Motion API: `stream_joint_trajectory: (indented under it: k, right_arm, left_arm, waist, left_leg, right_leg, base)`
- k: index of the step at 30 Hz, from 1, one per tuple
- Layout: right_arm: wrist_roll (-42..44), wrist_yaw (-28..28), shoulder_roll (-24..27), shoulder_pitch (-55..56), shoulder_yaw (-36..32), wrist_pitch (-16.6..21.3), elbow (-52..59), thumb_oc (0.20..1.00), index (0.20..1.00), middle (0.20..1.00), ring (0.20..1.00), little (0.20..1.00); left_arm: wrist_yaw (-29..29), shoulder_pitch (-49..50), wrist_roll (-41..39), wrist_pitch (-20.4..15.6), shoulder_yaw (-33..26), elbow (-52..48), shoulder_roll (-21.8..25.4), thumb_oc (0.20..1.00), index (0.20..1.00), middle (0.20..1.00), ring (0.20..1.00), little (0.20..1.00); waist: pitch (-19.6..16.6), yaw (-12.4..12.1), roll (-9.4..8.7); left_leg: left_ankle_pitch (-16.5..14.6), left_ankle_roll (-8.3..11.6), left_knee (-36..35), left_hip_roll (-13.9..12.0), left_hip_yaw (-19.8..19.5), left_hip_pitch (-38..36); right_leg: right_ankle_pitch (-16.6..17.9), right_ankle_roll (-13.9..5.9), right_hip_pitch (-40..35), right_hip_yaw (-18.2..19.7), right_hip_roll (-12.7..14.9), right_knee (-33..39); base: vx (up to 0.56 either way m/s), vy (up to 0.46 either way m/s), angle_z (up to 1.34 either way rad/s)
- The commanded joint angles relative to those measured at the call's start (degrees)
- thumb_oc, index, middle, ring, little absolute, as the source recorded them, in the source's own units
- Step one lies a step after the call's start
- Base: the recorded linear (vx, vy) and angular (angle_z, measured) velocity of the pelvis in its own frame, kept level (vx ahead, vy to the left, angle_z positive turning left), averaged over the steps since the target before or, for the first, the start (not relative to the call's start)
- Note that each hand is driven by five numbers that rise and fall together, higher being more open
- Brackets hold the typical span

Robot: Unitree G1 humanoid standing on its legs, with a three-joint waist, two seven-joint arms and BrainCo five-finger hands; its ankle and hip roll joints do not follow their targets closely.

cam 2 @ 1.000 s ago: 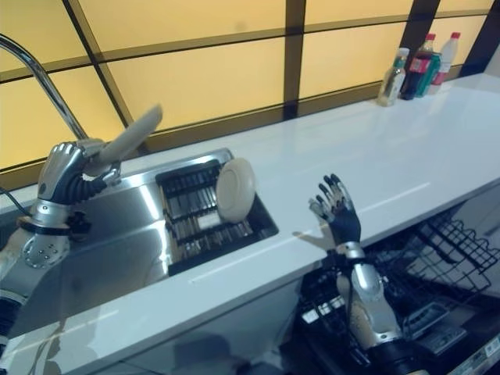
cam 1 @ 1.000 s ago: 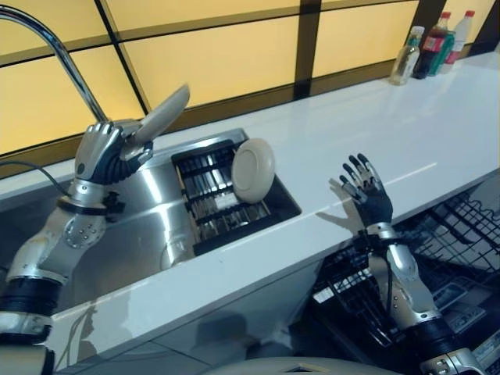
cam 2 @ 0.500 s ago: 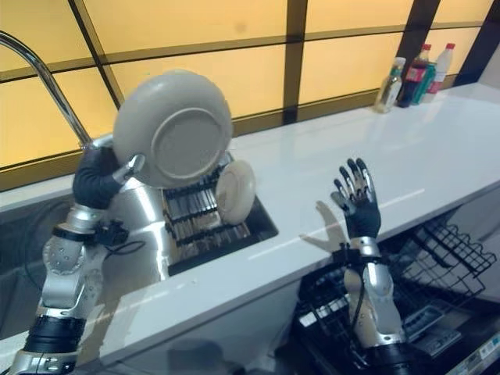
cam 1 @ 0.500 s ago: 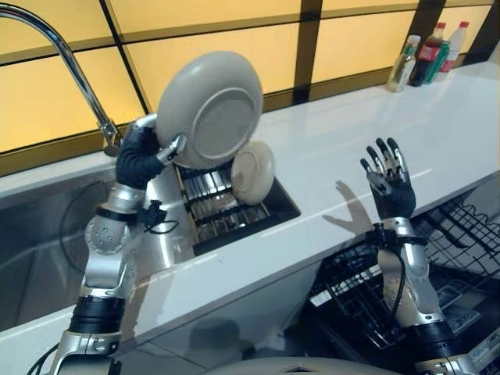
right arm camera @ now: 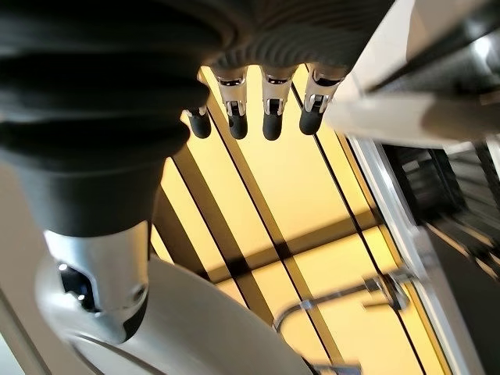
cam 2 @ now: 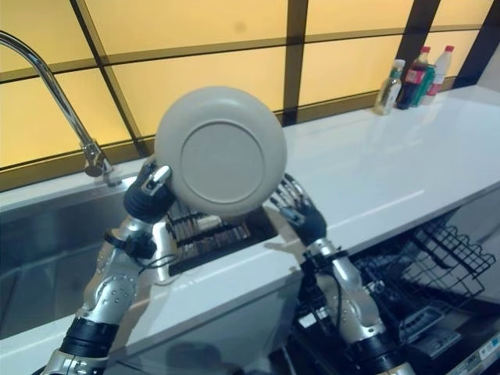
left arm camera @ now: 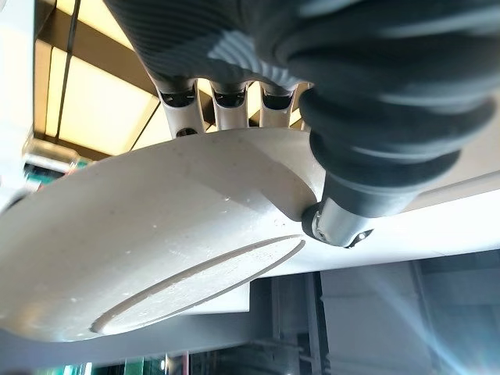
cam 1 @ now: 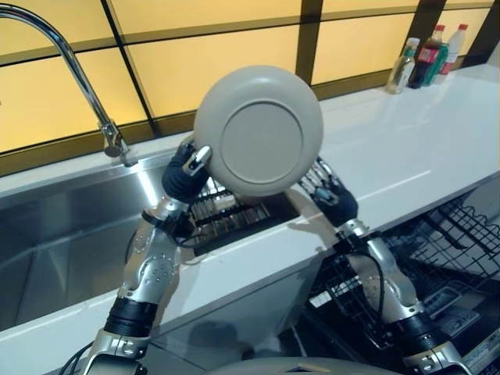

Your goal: Pick up plates and place into dishwasher.

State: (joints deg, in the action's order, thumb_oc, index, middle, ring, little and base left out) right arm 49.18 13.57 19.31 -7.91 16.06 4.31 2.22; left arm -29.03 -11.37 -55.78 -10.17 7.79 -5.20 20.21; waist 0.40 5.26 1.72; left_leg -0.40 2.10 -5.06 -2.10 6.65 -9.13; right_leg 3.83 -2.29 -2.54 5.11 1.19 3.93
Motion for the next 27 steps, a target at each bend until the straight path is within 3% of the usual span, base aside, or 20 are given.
stream_joint_trajectory:
  k: [1, 9, 20, 27]
  right_arm:
    - [6.8, 2.4, -3.2, -5.7, -1.8, 1.8, 0.8, 1.0, 1.0, 1.0, 1.0, 1.0]
    - [11.1, 4.3, -3.9, -6.2, -3.3, 3.1, 4.5, 1.0, 1.0, 1.0, 1.0, 1.0]
    - [11.2, 8.5, -2.1, -6.0, -3.7, -1.4, 9.9, 1.0, 1.0, 1.0, 1.0, 1.0]
    - [7.6, 10.1, -1.1, -6.4, -0.9, -6.7, 10.8, 1.0, 1.0, 1.0, 1.0, 1.0]
  left_arm:
    - [-0.9, -4.1, -0.3, -0.7, 0.7, 0.9, 1.0, 0.2, 0.2, 0.2, 0.2, 0.2]
    - [0.4, -3.2, 1.2, -1.3, -0.7, 4.6, 1.8, 0.2, 0.2, 0.2, 0.2, 0.2]
    - [0.1, -2.6, 3.4, -2.7, -1.1, 7.7, 0.9, 0.2, 0.2, 0.2, 0.2, 0.2]
    - [-1.0, -2.2, 2.0, -3.2, -0.3, 8.4, 0.2, 0.2, 0.2, 0.2, 0.2, 0.2]
  waist:
    - [-2.7, -0.9, -1.76]
    - [-2.9, -1.1, -1.67]
    - [-2.7, -0.3, -1.96]
    - [-2.8, -0.4, -2.11]
  left_leg:
    - [-0.1, -3.31, 0.1, 2.5, -2.5, 5.3]
    - [0.0, -3.37, 0.1, 2.5, -2.6, 5.6]
    - [0.1, -3.57, 0.1, 2.6, -2.0, 5.6]
    - [0.3, -3.4, 0.1, 2.4, -2.2, 5.8]
  right_leg:
    - [-2.8, -3.28, 1.8, -4.3, 2.8, -4.4]
    - [-2.7, -3.51, 2.0, -4.3, 2.9, -4.5]
    - [-2.4, -3.62, 2.6, -2.6, 2.6, -4.6]
    - [-2.2, -3.61, 2.5, -2.7, 2.6, -4.3]
  base:
    - [0.0, 0.008, 0.04]
    - [0.0, 0.002, 0.04]
    - [0.0, -0.008, -0.02]
    - [0.01, -0.014, -0.03]
